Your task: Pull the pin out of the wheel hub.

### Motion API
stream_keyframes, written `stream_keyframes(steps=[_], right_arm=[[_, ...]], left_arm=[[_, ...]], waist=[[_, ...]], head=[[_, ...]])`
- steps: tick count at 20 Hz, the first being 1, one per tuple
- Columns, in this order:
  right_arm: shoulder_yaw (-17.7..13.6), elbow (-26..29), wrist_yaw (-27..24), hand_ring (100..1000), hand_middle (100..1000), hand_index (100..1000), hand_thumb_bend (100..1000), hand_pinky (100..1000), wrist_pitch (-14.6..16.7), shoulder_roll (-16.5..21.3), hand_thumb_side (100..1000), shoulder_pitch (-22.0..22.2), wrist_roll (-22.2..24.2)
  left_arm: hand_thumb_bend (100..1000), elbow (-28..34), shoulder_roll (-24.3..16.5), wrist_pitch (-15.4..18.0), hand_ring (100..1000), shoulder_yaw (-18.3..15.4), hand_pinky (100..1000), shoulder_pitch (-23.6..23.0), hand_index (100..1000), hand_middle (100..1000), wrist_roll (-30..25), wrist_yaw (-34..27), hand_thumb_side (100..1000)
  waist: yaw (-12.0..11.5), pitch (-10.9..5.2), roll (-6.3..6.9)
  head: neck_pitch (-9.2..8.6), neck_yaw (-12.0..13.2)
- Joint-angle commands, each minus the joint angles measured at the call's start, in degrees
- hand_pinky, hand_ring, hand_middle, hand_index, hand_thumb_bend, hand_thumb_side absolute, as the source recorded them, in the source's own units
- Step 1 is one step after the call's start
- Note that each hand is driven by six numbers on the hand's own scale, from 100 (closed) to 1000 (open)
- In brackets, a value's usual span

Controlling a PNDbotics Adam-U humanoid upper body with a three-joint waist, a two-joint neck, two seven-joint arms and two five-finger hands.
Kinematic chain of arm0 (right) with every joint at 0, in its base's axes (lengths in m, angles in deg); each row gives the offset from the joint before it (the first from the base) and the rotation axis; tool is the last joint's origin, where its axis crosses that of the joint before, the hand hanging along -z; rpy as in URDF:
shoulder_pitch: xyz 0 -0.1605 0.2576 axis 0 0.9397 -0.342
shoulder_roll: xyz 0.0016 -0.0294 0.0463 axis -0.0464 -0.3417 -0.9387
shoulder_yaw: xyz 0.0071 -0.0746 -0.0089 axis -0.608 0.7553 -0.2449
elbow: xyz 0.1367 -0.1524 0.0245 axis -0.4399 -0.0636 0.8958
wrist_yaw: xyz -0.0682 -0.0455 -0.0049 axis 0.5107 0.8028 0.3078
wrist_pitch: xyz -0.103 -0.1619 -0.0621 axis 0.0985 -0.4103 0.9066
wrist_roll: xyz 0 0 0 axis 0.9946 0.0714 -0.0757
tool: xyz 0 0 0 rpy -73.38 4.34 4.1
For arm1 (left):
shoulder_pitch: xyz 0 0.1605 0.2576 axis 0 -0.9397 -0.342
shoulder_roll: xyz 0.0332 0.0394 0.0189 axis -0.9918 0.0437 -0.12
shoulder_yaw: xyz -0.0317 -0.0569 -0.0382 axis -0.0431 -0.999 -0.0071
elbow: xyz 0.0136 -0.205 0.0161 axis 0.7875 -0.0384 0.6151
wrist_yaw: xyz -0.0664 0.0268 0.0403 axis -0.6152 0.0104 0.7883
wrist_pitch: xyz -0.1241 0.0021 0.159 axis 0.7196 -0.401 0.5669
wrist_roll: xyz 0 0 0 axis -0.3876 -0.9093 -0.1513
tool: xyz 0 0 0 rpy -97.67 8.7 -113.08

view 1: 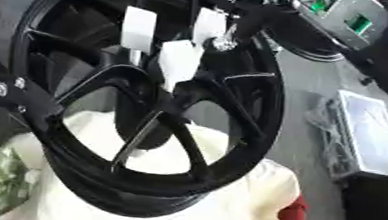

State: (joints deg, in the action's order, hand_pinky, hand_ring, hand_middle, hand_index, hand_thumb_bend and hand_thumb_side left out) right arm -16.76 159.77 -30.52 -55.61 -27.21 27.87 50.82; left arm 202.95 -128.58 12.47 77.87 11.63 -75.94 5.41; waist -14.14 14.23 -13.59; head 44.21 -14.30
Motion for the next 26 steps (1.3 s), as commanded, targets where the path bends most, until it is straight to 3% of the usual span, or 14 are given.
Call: stream_keyframes(steps=[1, 4, 11, 15, 26], right_arm=[[-1.4, 0.4, -0.6, 649, 562, 712, 229, 721, -0.5, 1.8, 405, -1.2, -1.3], [-1.7, 0.5, -0.8, 617, 514, 662, 203, 703, -0.2, 1.8, 347, -1.3, -2.9], [-1.9, 0.3, -1.9, 531, 421, 523, 108, 646, -0.2, 1.8, 356, -1.4, -7.1], [-1.8, 0.5, -2.6, 489, 358, 447, 100, 610, -0.4, 1.8, 359, -1.4, -8.6], [-1.8, 0.8, -2.8, 466, 315, 392, 100, 587, -0.9, 2.7, 407, -1.4, -10.5]], left_arm=[[100, 1.0, -1.4, 0.0, 767, 0.0, 623, 0.5, 721, 668, -0.3, 0.3, 783], [100, 1.0, -1.4, -0.1, 767, 0.1, 624, 0.5, 721, 668, -0.4, 0.4, 784], [100, 1.0, -1.6, 0.1, 768, 0.0, 625, 0.4, 720, 668, -0.4, 0.5, 782], [100, 1.0, -1.6, 0.1, 768, 0.0, 625, 0.3, 720, 668, -0.4, 0.6, 782], [100, 1.0, -1.6, 0.0, 769, 0.0, 627, 0.3, 720, 669, -0.4, 0.1, 777]], waist=[[0.2, -0.92, 0.64], [0.3, -0.98, 0.64], [0.3, -0.98, 0.64], [0.3, -0.98, 0.64], [0.8, -1.82, 0.83]], head=[[-0.1, -0.1], [-0.1, -0.1], [-0.1, -0.2], [-0.1, -0.1], [-0.1, 0.0]])
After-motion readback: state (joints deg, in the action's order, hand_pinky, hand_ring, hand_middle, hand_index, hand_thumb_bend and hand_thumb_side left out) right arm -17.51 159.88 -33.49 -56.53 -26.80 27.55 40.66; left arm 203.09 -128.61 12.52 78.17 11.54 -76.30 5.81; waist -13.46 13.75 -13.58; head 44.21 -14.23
